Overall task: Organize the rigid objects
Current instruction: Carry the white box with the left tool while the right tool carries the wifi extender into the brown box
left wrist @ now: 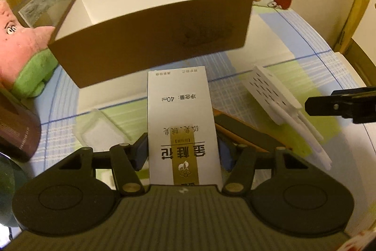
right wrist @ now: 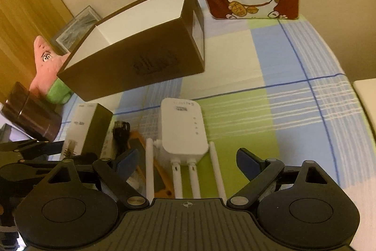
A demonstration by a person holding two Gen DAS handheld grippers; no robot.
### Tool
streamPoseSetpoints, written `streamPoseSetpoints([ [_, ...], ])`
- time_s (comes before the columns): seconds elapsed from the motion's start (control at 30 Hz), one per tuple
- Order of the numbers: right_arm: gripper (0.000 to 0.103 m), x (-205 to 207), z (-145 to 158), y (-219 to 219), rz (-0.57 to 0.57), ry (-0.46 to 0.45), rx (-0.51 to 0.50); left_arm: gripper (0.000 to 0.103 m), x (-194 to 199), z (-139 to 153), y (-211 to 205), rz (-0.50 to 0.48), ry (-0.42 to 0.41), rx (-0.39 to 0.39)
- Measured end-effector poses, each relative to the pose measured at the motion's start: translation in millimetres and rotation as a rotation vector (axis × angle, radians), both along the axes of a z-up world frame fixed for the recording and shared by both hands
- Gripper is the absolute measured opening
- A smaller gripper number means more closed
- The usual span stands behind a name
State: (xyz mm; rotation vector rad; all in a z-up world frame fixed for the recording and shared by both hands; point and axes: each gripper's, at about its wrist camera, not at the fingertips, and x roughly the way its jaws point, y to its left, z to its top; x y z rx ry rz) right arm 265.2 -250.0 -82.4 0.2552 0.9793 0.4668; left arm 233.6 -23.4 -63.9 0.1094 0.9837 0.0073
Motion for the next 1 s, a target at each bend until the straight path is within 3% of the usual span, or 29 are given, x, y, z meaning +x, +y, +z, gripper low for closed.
streamPoseSetpoints([
  [0.07,0.074,8.9,-4.7,4.2,0.007,0.002,0.006,0.056,3.3,1.6,7.1,0.012,0.004,0.004],
  [0.17,0.067,22.3,-12.3,11.1,0.013,0.011,0.002,0.056,7.9,4.1,18.3,0.031,0.006,0.005],
  [0.67,0.057,48.5,-35.3,43.2,0.062,0.046,-0.057,0.056,19.9,10.7,46.4,0.069,-0.003,-0.007],
  [1.0,0.055,37.5,-11.0,58.9,0.081,-0.03,-0.129,0.056,21.0,20.1,55.6,0.074,-0.028,-0.015],
])
